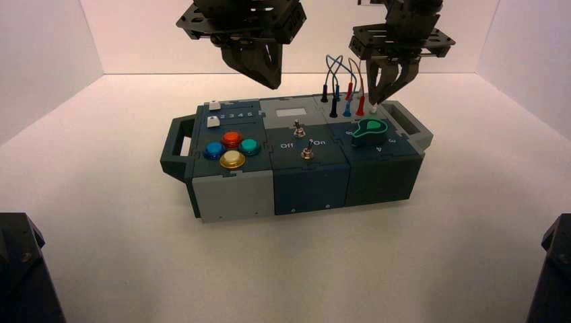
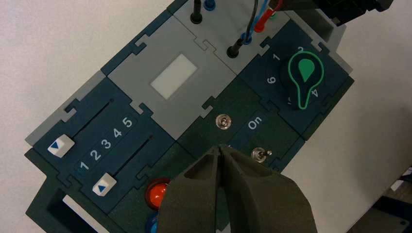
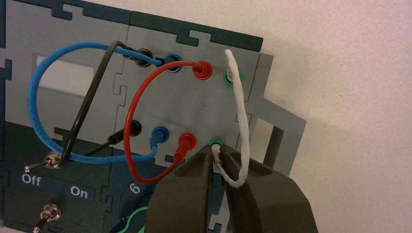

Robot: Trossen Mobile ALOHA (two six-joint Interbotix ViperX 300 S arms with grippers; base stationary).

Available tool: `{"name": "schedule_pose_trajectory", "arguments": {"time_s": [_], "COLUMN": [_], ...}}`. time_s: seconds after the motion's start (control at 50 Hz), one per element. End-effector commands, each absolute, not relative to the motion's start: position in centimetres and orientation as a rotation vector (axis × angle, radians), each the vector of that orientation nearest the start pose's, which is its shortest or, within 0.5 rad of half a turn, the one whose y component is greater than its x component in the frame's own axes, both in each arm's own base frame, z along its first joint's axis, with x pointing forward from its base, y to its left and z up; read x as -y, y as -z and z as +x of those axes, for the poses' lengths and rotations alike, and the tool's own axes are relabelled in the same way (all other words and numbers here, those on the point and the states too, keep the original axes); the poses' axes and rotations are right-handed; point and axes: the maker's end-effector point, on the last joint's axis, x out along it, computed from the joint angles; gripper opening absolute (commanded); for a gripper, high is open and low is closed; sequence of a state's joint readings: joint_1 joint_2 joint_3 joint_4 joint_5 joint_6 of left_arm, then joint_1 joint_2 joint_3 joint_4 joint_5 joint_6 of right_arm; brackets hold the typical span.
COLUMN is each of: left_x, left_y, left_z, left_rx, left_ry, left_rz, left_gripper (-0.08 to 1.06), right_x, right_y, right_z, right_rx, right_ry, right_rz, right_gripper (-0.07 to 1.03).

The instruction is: Insert the white wire.

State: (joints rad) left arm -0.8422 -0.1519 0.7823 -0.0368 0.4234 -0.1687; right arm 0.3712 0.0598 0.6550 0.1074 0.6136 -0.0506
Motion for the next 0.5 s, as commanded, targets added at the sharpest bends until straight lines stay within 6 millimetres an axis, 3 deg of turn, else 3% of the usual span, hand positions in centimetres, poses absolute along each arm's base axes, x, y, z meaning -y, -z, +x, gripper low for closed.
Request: {"name": "schedule_pose_trajectory", "arguments": {"time_s": [0.02, 0.5], "left_x": [26.52, 26.44], "left_y": [-11.66, -11.76], "left_z": [23.49, 23.42], "left_rx": [-1.014, -1.010], "left_ry": [0.678, 0.683], "left_rz": [0.245, 0.251], "left_gripper": [-0.03, -0.03], "right_x": [-14.30, -14.32], "right_y": [-6.13, -6.12], "right_z": [32.56, 32.52], "right_rx": [-1.296, -1.297], "right_ry": [-0.353, -0.355], "right_rz": [-0.175, -0.180], "right_gripper": [-0.02, -0.02]}}
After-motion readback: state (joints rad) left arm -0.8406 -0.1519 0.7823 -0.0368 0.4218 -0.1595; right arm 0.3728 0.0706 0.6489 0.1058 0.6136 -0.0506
